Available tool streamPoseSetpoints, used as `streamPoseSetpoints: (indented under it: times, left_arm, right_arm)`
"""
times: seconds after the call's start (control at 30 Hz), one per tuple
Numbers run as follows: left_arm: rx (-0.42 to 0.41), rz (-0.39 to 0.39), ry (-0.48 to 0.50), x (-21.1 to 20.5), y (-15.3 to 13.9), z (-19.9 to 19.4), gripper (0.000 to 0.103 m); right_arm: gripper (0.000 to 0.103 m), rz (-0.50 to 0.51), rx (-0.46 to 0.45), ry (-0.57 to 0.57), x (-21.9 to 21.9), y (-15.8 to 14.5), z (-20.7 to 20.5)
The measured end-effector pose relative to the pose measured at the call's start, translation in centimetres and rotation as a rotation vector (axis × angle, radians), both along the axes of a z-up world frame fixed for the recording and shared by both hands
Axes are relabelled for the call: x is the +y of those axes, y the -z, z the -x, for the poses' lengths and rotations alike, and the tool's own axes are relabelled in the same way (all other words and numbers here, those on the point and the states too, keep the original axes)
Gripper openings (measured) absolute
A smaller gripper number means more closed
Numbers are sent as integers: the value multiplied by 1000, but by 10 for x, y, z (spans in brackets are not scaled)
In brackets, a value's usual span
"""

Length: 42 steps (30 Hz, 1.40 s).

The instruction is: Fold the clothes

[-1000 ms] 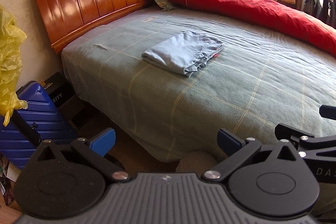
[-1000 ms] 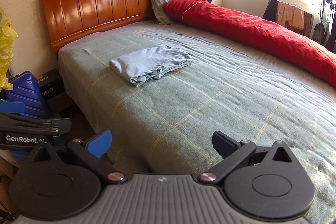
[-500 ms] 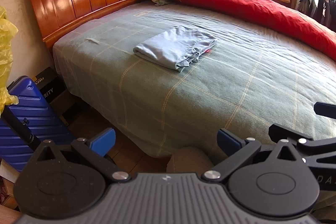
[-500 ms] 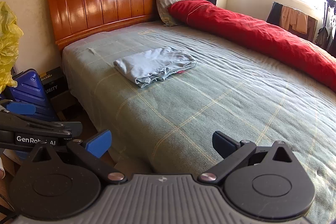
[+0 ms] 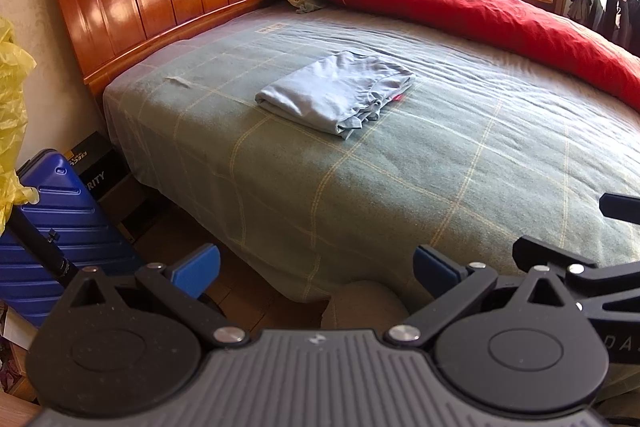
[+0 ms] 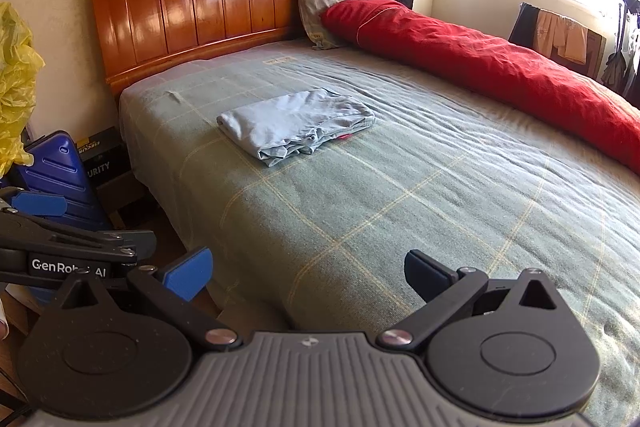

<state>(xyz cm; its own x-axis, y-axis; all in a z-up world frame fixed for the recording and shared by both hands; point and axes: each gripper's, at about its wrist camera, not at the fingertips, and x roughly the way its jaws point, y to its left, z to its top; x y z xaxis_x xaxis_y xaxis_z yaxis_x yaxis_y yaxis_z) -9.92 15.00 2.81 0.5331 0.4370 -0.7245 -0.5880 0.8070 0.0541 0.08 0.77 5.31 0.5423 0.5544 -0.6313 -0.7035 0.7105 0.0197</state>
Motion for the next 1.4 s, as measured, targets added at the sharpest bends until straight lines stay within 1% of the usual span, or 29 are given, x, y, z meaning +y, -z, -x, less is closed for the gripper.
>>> streamPoseSetpoints:
  times: [0.9,1.4]
  left_arm:
    - [1,-2,-7,-1,0,1,102]
    - [-15,-27,-18,-3,0,6,102]
  right_arm:
    - [103,2,2,-1,0,2,1]
    - [103,-2,7,-4,0,3,3]
